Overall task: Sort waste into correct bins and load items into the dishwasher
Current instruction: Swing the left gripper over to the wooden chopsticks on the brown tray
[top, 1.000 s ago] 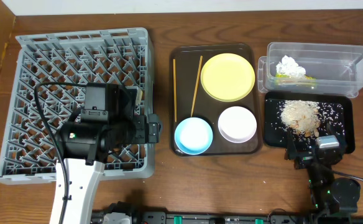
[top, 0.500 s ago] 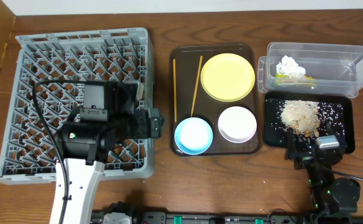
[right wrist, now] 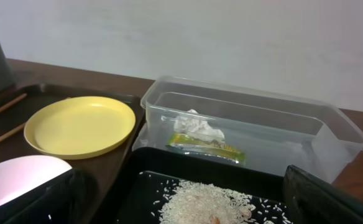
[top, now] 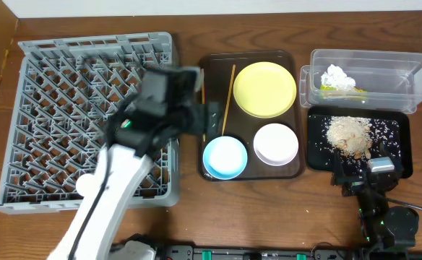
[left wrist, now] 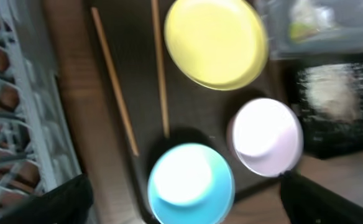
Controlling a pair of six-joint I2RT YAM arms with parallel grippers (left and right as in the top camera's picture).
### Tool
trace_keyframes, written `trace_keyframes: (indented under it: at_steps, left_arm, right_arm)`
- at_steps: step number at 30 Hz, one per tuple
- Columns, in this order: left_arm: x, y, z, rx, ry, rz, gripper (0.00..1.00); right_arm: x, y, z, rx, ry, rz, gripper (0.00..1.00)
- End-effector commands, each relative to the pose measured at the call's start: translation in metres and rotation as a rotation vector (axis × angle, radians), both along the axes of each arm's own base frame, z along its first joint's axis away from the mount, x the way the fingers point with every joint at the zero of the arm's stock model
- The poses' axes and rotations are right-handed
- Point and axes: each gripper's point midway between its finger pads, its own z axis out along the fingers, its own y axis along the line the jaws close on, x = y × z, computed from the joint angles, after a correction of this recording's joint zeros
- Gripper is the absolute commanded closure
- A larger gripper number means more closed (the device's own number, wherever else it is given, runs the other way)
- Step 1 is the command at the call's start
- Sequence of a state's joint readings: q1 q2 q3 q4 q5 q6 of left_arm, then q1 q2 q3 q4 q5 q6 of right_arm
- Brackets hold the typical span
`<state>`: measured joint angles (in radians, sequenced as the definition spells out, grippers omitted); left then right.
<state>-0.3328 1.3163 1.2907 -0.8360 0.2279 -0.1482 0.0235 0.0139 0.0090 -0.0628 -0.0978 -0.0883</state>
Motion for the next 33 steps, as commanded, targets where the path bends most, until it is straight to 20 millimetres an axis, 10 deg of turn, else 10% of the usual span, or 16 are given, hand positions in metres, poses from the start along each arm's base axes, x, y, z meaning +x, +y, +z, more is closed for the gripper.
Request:
trace_keyframes:
  at_steps: [1, 11, 20, 33]
  left_arm:
    - [0.037, 0.007, -0.015, 0.213, -0.014, 0.074, 0.11]
    - [0.088, -0.014, -0.124, 0.288, 0.135, 0.058, 0.38]
    - [0.093, -0.050, -0.190, 0.175, 0.250, -0.031, 0.47]
    - [0.090, -0.053, -0.229, 0.203, 0.305, -0.042, 0.92]
  right_arm:
    - [0.000, 0.000, 0.000, -0.010, -0.004, 0.001, 0.01]
    - [0.000, 0.000, 0.000, -0.010, -0.004, 0.002, 0.01]
    - [0.000, 0.000, 0.000, -0.010, -0.004, 0.001, 0.01]
    - [0.000, 0.000, 0.000, -0.010, -0.004, 0.002, 0.01]
